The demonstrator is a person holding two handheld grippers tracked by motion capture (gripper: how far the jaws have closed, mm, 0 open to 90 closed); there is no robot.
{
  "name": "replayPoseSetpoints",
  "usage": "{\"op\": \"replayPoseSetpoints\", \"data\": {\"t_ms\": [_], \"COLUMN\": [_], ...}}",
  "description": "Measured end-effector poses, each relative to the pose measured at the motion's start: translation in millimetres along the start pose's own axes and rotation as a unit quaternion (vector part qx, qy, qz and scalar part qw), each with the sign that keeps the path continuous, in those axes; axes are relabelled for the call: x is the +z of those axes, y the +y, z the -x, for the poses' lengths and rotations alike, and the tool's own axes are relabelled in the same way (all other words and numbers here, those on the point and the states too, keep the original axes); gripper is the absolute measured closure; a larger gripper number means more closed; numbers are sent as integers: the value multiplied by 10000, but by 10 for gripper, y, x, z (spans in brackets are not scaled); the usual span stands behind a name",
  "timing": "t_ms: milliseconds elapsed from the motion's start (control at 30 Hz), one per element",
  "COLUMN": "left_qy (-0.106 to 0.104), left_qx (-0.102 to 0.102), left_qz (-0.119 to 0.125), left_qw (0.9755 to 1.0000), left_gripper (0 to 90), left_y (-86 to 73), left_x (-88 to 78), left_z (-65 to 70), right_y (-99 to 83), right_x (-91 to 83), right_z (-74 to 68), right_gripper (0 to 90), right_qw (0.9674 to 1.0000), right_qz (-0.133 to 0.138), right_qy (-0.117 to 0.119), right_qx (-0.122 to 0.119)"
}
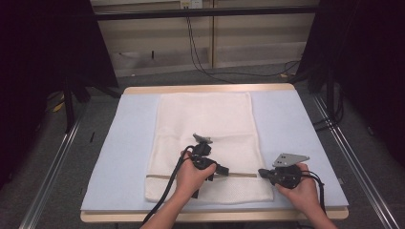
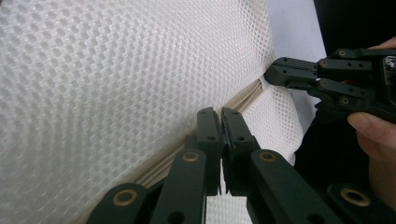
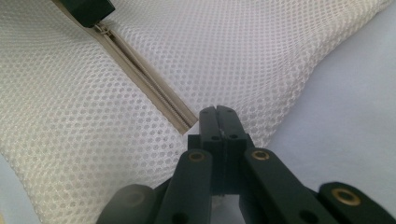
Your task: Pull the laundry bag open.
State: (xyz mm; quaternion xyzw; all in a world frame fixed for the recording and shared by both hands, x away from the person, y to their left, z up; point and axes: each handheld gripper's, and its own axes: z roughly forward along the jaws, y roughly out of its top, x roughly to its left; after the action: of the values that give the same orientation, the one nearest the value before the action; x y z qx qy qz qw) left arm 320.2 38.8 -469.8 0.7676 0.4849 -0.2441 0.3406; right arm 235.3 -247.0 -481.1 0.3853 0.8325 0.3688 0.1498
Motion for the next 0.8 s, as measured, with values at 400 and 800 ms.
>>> {"op": "replayPoseSetpoints", "data": {"t_ms": [400,800], "left_qy": [22,117], "left_qx": [-88,-209], "left_qz": [32,76], "left_qw": [10000,9997], "left_gripper": [874,874], "left_y": [-64,-149], "left_x": [-183,-372], "left_z": [-141,-309], "right_y": [-7,-9], "right_x": [2,3], "right_z": [15,19], "right_gripper": [900,900], "right_qw": [10000,9999], "right_qz": [41,53], "right_qy": [57,69], "right_qx": [64,81]}}
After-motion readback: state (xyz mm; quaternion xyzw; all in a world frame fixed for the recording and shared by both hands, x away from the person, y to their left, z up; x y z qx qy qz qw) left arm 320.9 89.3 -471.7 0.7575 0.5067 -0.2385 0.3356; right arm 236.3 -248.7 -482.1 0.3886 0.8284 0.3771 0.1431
